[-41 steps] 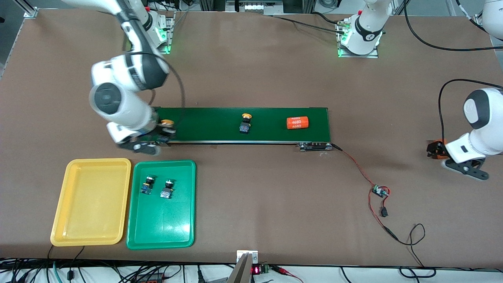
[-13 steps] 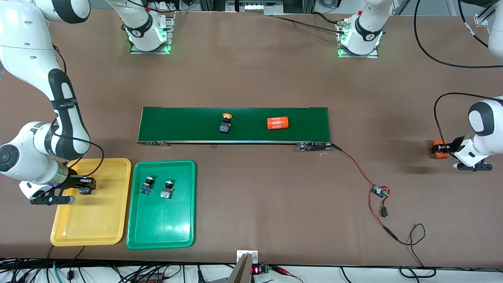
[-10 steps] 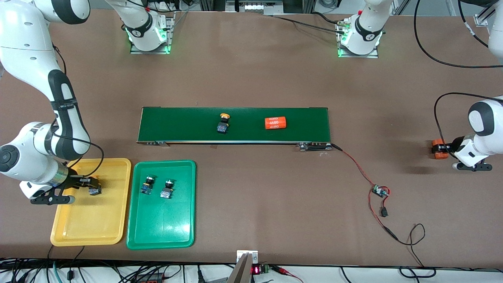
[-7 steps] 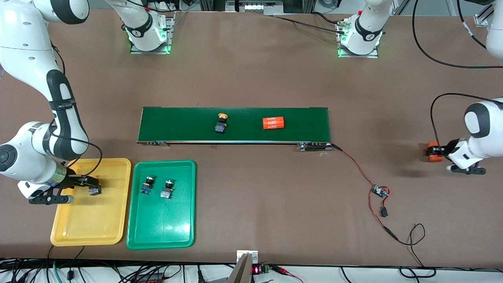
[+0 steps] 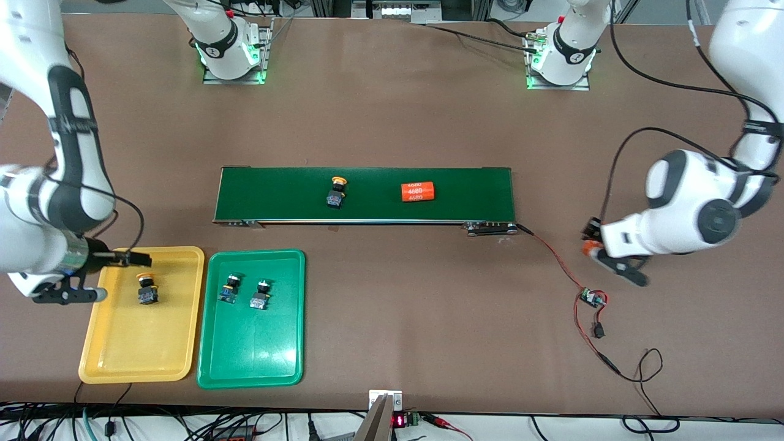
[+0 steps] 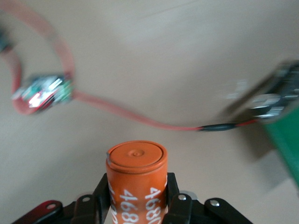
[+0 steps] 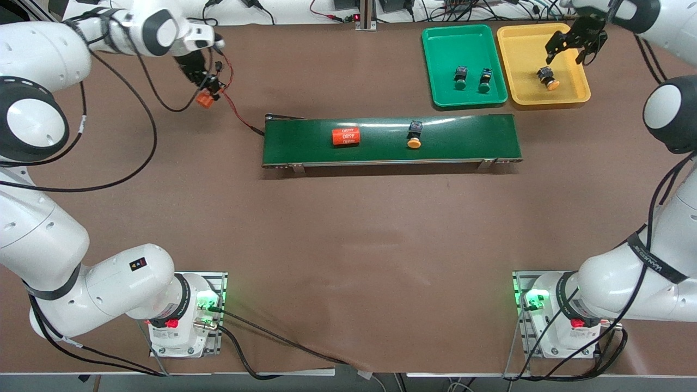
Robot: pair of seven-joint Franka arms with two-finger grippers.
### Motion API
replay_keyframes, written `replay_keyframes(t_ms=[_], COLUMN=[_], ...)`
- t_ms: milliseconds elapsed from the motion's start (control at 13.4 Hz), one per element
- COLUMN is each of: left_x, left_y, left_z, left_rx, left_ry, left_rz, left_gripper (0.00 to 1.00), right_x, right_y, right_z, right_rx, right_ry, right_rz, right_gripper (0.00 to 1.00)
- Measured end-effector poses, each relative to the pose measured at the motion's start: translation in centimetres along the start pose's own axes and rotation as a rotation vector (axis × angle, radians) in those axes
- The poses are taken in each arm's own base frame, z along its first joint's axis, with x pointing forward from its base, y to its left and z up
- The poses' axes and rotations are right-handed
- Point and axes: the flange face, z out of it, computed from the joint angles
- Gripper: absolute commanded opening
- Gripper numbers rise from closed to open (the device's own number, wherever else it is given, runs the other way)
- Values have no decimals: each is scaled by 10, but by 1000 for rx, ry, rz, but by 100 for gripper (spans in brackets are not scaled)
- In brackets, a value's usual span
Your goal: Sort buttons by color to trays
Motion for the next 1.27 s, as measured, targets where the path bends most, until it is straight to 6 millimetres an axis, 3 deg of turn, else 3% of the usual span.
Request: replay_keyframes(t_ms=[149,299,448,597,746,970,1119,1269], left_x=[27,42,44,43,46,48,46,45], left_y=[61,104,142,184,220,236,237,241], left_z=[3,10,26,40,44,48,51,55], left_rx=[-1,-12,-41,-70,-57,-34,-36,-41], left_ry=[-14,-28,-56,-79,-85,-94,-100,-107], left_rz=[195,378,508,603,703,805,842,867], left_gripper=[0,0,1,3,0,0,0,4], right_x=[-18,-39,-66,-94,-126,-170,-185,-190], right_y=[-21,-51,-82,-109,-140,-213,-258,-285], right_z=[-32,-45,-50,-42,-15,30,46,55], right_rx=[8,4,-3,-8,-10,-20,-26,-22], right_ry=[-34,-45,-52,-30,15,42,50,70], right_rz=[27,49,61,52,67,95,95,68], right_gripper=[100,100,100,100,100,100,100,100])
